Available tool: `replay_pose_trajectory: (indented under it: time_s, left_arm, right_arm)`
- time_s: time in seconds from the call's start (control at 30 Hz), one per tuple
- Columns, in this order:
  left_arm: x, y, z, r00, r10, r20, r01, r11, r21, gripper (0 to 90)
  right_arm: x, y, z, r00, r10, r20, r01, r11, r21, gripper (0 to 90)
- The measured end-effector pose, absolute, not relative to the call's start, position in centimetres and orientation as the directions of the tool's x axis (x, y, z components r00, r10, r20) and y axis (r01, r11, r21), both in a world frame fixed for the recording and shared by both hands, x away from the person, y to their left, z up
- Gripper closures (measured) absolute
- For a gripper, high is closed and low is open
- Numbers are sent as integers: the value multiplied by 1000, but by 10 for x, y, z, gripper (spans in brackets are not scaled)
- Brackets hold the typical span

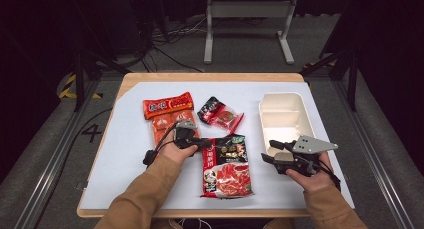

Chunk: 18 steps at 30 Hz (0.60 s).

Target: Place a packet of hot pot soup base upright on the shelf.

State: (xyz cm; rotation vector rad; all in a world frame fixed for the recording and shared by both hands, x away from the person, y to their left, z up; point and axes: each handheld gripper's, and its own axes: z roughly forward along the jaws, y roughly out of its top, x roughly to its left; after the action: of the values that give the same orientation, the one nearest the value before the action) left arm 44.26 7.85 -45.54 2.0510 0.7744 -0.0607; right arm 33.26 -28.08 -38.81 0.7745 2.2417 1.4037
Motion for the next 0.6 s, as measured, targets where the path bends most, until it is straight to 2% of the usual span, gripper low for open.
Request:
replay_pose_trajectory:
  time_s: [0.37, 0.6]
  left_arm:
    - [435, 82, -440, 806, 500, -315, 532, -381, 756, 849]
    - [421, 83, -411, 839, 458, -294, 469, -335, 817, 860]
  right_arm:
    - [334, -279, -383, -780, 625, -27, 272, 377, 886, 523]
    - [338, -273, -375, -789, 615, 0, 294, 377, 878, 541]
